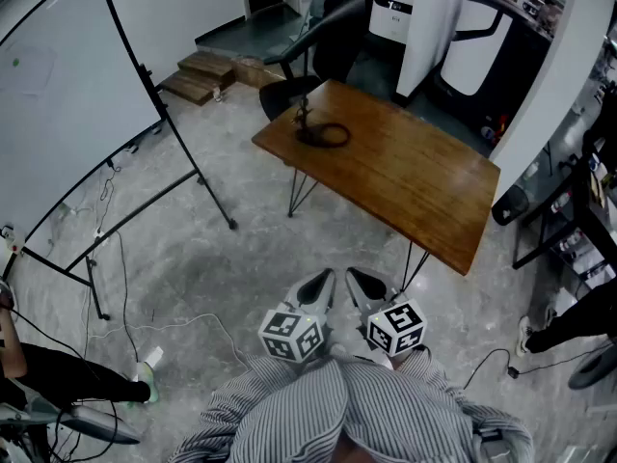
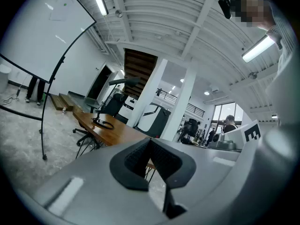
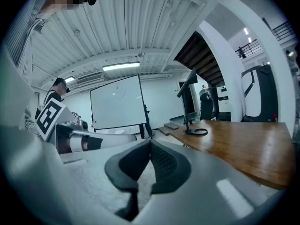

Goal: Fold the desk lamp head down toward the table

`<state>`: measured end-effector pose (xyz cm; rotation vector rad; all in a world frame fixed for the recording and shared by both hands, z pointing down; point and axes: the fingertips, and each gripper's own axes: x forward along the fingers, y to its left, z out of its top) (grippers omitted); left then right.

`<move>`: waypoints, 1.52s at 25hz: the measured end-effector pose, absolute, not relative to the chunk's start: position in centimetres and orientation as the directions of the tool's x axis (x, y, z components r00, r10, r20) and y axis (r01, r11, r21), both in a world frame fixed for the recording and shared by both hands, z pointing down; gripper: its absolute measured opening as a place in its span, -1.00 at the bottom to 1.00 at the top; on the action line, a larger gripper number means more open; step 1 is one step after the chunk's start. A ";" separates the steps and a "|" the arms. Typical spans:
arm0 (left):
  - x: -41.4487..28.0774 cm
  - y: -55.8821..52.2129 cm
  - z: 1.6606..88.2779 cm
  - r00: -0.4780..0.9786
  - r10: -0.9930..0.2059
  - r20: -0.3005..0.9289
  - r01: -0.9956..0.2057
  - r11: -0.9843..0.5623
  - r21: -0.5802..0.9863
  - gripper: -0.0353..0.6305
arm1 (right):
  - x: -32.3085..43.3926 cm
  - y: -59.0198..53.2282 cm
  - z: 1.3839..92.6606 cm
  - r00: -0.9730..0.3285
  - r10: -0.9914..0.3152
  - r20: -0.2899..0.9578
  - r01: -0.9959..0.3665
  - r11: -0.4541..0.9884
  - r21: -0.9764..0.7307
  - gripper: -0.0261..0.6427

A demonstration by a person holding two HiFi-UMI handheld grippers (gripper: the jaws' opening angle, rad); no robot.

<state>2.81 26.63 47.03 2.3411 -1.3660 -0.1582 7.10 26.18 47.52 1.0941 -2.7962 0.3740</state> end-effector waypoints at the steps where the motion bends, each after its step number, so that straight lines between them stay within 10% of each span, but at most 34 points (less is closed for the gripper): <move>1: 2.8 26.8 47.1 0.505 -0.855 0.115 -0.807 -0.421 0.414 -0.89 | 7.2 26.3 47.5 -0.733 -0.651 0.198 -0.680 0.709 -0.188 -0.92; 38: 3.6 20.3 49.5 0.403 -0.902 0.152 -0.841 -0.300 0.451 -0.89 | 9.3 19.2 49.5 -0.777 -0.600 0.192 -0.629 0.734 -0.255 -0.92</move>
